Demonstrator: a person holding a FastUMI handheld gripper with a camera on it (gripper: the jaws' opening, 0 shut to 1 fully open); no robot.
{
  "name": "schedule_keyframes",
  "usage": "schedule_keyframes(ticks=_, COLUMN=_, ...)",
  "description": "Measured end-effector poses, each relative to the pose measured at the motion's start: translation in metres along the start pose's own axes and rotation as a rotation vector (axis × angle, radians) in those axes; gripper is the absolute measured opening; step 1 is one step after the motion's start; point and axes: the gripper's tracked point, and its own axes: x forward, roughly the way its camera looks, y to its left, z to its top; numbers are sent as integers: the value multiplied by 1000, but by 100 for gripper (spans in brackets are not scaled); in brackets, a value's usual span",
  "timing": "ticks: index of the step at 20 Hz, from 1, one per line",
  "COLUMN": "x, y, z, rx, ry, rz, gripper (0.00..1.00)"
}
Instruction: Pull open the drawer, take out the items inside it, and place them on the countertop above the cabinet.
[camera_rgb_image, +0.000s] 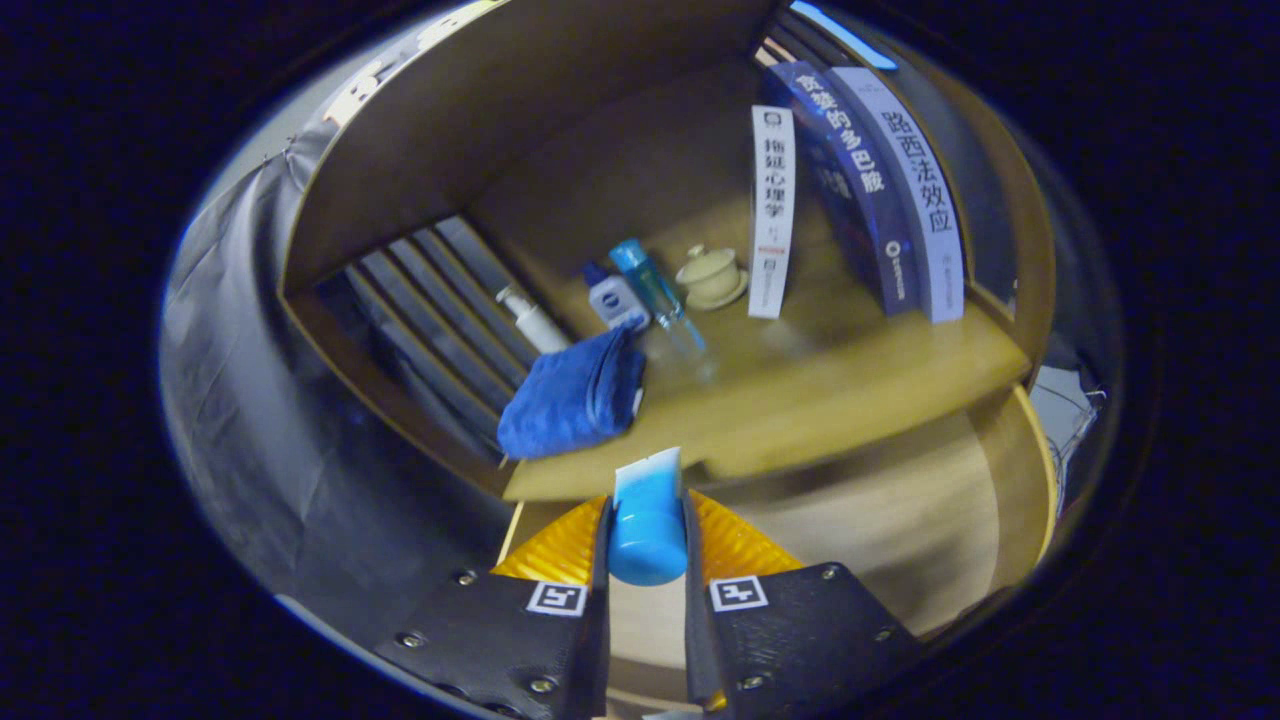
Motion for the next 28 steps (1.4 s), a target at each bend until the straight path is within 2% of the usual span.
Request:
schedule_keyframes(ticks=3, x=32, y=-19, z=8, rx=-14, ry=-42, rz=-111, gripper=30)
schedule_keyframes(ticks=10, x=91, y=-26, z=24, rx=13, ry=-126, rz=-169, gripper=33)
schedule_keyframes(ticks=12, x=94, y=-26, z=18, rx=22, ry=-99, rz=-181, gripper=41)
schedule_keyframes(ticks=14, x=94, y=-25, z=20, rx=1, ry=-138, rz=-165, gripper=52)
schedule_keyframes(ticks=17, x=61, y=-16, z=23, rx=-54, ry=-194, rz=-121, gripper=70)
schedule_keyframes(ticks=20, x=12, y=-3, z=11, rx=-92, ry=-244, rz=-66, gripper=69)
schedule_keyframes(ticks=22, x=-25, y=8, z=-3, rx=-121, ry=-283, rz=-27, gripper=73)
schedule_keyframes(ticks=23, x=-44, y=10, z=-13, rx=-143, ry=-298, rz=-17, gripper=79)
schedule_keyframes(ticks=26, x=-99, y=12, z=-52, rx=-246, ry=-386, rz=-31, gripper=99)
schedule_keyframes(ticks=28, x=-125, y=6, z=-80, rx=-291, ry=-428, rz=-50, gripper=99)
